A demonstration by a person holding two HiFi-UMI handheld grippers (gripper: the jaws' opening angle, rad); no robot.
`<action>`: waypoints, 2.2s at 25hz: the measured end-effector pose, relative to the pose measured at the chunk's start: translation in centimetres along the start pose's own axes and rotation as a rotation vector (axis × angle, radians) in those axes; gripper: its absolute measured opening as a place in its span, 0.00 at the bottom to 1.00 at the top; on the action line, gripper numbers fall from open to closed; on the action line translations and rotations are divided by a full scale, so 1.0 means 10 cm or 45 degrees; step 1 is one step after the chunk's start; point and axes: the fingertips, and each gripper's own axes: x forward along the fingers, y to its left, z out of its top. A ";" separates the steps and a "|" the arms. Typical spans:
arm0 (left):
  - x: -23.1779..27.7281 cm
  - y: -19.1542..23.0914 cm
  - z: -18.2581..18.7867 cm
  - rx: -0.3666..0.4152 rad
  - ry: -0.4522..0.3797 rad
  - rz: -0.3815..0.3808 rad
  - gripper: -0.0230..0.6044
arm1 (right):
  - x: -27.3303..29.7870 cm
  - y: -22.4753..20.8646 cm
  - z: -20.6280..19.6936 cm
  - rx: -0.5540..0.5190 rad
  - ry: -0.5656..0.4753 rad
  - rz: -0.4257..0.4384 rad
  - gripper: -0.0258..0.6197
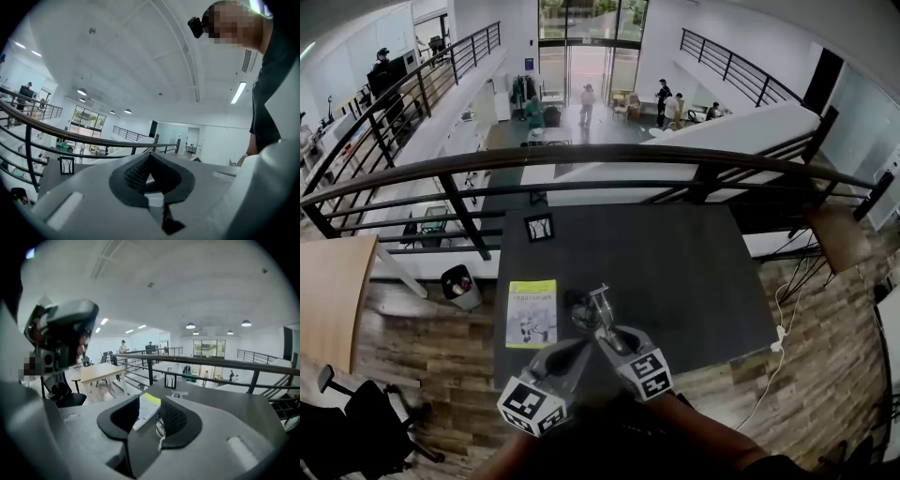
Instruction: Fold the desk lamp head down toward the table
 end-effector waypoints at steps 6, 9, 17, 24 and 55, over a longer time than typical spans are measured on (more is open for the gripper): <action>-0.01 -0.08 0.10 0.016 -0.042 -0.013 0.04 | -0.51 0.25 0.72 -0.095 -0.312 0.060 0.04; -0.03 -0.10 0.12 0.013 -0.069 -0.014 0.04 | -0.65 0.39 0.89 -0.114 -0.357 0.093 0.04; 0.02 -0.26 0.23 0.035 -0.131 0.047 0.04 | -0.98 0.47 0.99 -0.135 -0.407 0.164 0.04; 0.20 -0.73 0.15 0.056 -0.153 0.156 0.04 | -1.43 0.31 0.84 -0.128 -0.423 0.278 0.04; 0.00 -2.77 -0.47 0.071 -0.176 0.449 0.04 | -3.30 0.41 -0.11 -0.123 -0.450 0.534 0.04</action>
